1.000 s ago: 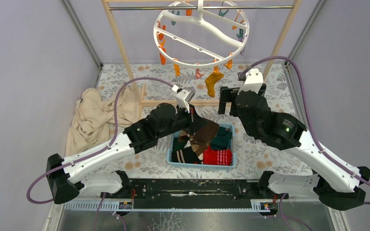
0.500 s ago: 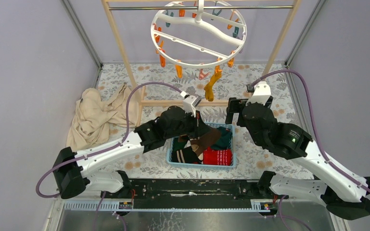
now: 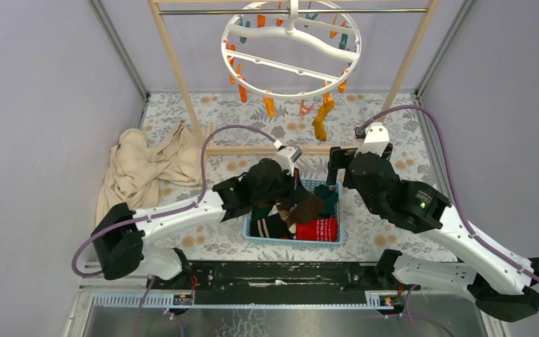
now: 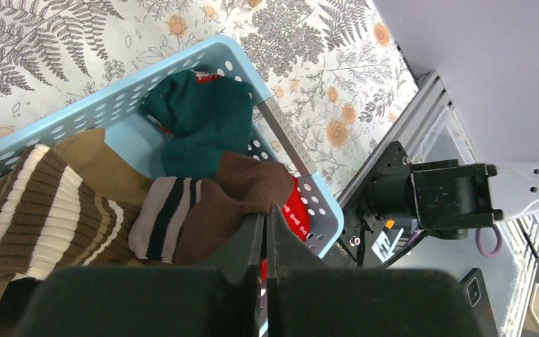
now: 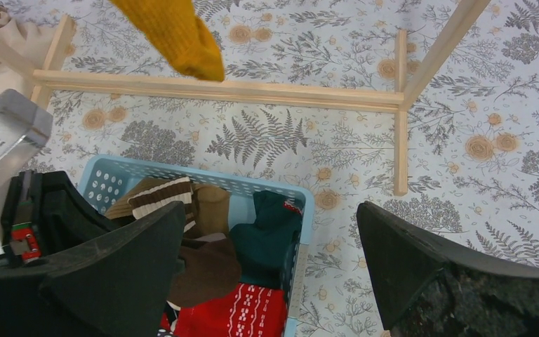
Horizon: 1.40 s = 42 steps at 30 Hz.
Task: Remove the socks clipped to the hanger
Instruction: Place the sock in the bin.
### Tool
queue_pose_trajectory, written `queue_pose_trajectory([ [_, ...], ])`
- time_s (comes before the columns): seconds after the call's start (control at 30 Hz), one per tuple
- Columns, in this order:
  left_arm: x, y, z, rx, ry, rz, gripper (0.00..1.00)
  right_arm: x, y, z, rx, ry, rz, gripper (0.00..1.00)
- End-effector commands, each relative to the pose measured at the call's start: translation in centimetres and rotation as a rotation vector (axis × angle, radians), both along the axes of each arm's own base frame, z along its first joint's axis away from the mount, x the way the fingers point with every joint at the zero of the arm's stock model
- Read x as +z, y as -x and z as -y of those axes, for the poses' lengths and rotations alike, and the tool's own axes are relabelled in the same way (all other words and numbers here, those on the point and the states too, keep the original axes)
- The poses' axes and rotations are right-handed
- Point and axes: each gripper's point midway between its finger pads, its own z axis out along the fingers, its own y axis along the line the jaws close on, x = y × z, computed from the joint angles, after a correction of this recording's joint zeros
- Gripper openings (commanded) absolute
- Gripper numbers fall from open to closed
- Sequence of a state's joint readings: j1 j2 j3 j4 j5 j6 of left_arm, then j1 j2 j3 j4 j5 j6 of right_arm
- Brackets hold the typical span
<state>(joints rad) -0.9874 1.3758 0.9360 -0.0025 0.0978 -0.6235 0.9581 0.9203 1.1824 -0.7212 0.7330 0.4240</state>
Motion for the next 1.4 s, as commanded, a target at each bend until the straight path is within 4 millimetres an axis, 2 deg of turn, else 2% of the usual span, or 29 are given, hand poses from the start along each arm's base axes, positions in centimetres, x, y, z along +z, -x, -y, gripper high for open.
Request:
queue_pose_trajectory([
  [0.0, -0.5, -0.2, 0.8, -0.010, 0.018, 0.014, 0.00, 0.7, -0.4, -0.2, -0.008, -0.046, 0.019, 1.00],
  [0.13, -2.1, -0.4, 0.7, -0.004, -0.021, 0.000, 0.03, 0.5, -0.3, -0.3, -0.004, -0.046, 0.015, 1.00],
  [0.33, -4.2, -0.5, 0.7, -0.001, -0.072, -0.019, 0.23, 0.2, -0.2, -0.6, 0.009, -0.052, 0.002, 1.00],
  [0.43, -4.4, -0.7, 0.8, -0.004, -0.080, -0.017, 0.33, 0.1, -0.2, -0.8, 0.015, -0.057, -0.009, 1.00],
  [0.63, -2.2, -1.2, 0.7, 0.005, -0.071, 0.024, 0.48, -0.3, -0.1, -1.2, 0.028, -0.052, -0.028, 1.00],
  [0.8, 0.5, -1.4, -0.1, 0.028, -0.077, 0.055, 0.53, -0.9, 0.0, -2.0, 0.056, -0.052, -0.051, 1.00],
  [0.97, 0.9, -1.6, -1.6, 0.076, -0.122, 0.056, 0.56, -2.4, 0.3, -3.2, 0.105, -0.030, -0.108, 1.00],
  [1.1, -0.5, -1.7, -3.1, 0.113, -0.152, 0.033, 0.57, -4.5, 0.8, -4.4, 0.155, -0.026, -0.169, 1.00],
  [1.37, -6.5, -1.9, -5.1, 0.148, -0.194, -0.061, 0.53, -9.1, 2.2, -6.5, 0.221, -0.074, -0.289, 1.00],
])
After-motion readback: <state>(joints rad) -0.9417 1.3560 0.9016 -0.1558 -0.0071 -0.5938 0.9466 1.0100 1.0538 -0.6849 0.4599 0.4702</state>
